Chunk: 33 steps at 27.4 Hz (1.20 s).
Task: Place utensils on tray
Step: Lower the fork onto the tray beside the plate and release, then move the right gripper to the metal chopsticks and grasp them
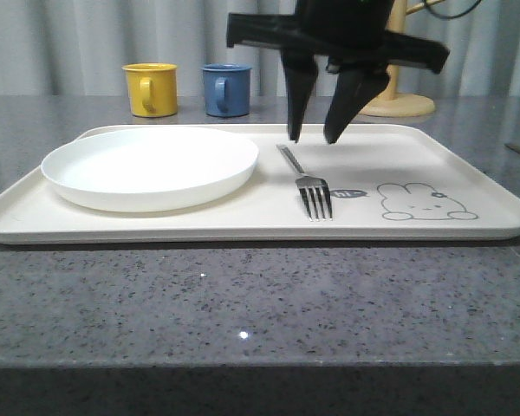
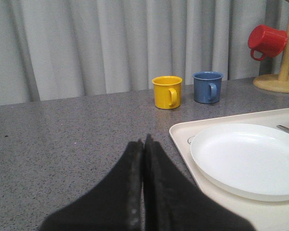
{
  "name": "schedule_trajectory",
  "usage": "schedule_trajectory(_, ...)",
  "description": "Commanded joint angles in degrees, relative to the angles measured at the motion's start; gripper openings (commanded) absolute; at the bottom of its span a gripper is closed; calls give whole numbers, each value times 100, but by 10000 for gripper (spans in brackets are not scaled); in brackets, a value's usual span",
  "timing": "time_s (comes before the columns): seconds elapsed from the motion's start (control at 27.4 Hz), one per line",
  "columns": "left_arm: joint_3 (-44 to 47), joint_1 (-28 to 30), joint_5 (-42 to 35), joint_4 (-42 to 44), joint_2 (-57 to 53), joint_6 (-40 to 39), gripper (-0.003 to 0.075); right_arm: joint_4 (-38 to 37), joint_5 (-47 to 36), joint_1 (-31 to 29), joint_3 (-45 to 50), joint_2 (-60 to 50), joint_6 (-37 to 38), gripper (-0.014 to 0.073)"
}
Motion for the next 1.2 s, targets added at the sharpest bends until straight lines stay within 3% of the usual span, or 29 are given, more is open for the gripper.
schedule_trajectory(0.0, -158, 13, -465, -64, 67, -46, -18, -309, 278, -227, -229, -546, -330, 309)
schedule_trajectory(0.15, -158, 13, -465, -64, 67, -46, -18, -309, 528, -571, -223, -729, -700, 309)
schedule_trajectory(0.44, -158, 13, -465, -64, 67, -46, -18, -217, 726, -2012, 342, -1281, -1563, 309)
schedule_trajectory(0.77, -158, 13, -465, -64, 67, -46, -18, 440, 499, -3349, 1137, -1271, -2744, 309)
schedule_trajectory(1.17, -158, 13, -465, -64, 67, -46, -18, 583, 473, -3464, 1137, -765, -3064, 309)
